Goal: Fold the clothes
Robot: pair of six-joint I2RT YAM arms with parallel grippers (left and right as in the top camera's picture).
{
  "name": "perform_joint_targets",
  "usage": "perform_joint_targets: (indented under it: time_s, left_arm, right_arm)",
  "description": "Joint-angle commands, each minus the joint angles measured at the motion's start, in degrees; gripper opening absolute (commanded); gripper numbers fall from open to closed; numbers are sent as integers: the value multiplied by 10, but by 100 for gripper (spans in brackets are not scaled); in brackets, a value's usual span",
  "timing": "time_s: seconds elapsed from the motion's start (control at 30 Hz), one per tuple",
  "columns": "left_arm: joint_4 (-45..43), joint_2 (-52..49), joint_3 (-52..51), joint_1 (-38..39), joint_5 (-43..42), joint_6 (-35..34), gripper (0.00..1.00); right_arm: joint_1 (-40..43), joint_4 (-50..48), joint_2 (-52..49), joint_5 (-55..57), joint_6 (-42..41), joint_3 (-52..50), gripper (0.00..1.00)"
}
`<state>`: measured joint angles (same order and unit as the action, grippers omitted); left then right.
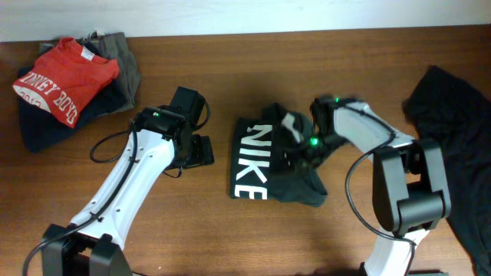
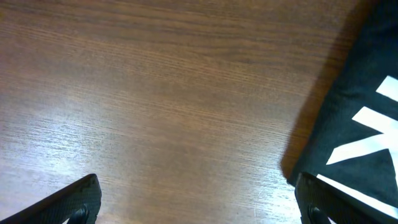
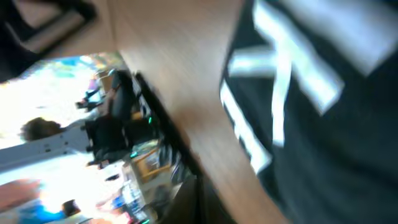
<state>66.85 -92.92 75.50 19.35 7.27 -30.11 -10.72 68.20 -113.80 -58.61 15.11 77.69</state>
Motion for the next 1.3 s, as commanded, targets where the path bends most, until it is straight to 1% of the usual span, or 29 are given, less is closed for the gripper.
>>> perform_joint_targets:
  time_s: [0.0, 0.13, 0.2, 0.3, 0.5, 0.6, 0.7, 0.83, 0.97, 1.03, 1.07, 1.1, 1.2, 1.23, 1.27]
  left_arm:
    - [0, -4, -1, -3, -4, -7, 99]
    - [0, -4, -1, -3, -4, -7, 99]
    - [0, -4, -1, -3, -4, -7, 99]
    - [-2, -4, -1, -3, -4, -7, 99]
    - [-1, -4, -1, -3, -4, -7, 99]
    - [0, -4, -1, -3, -4, -7, 99]
    - [0, -4, -1, -3, -4, -7, 99]
    - [0, -4, -1, -3, -4, -7, 99]
    - [-5, -4, -1, -3, -4, -7, 99]
    - [-16, -4, -1, -3, -6, 0, 99]
    - [-23, -4, -1, -3, -16, 14, 99]
    - [-29, -5, -1, -3, -30, 28, 99]
    - [-50, -12, -1, -3, -75, 63, 99]
    - [-59, -19, -1, -3, -88, 70, 99]
    - [-68, -26, -1, -3, -99, 73, 99]
  right_arm:
    - [19, -13, 22, 19, 5, 59, 4]
    - [35, -54, 12, 77, -43, 60, 4]
    - [41, -68, -1, 87, -50, 60, 5]
    - [48, -103, -39, 81, -66, 60, 5]
    - [47, -156, -105, 61, -64, 60, 5]
    - [47, -166, -136, 33, -50, 60, 8]
    - [47, -171, -159, 27, -49, 60, 4]
    - [50, -168, -142, 18, -49, 64, 4]
    - [56, -119, -76, 23, -49, 102, 5]
    - [58, -76, -20, 47, -49, 136, 12]
    - [58, -56, 1, 64, -49, 151, 16]
    - [58, -33, 23, 80, -50, 167, 23]
    - [58, 20, 76, 120, -64, 201, 38]
    - [59, 31, 92, 142, -82, 210, 46]
    - [59, 42, 113, 177, -110, 217, 60]
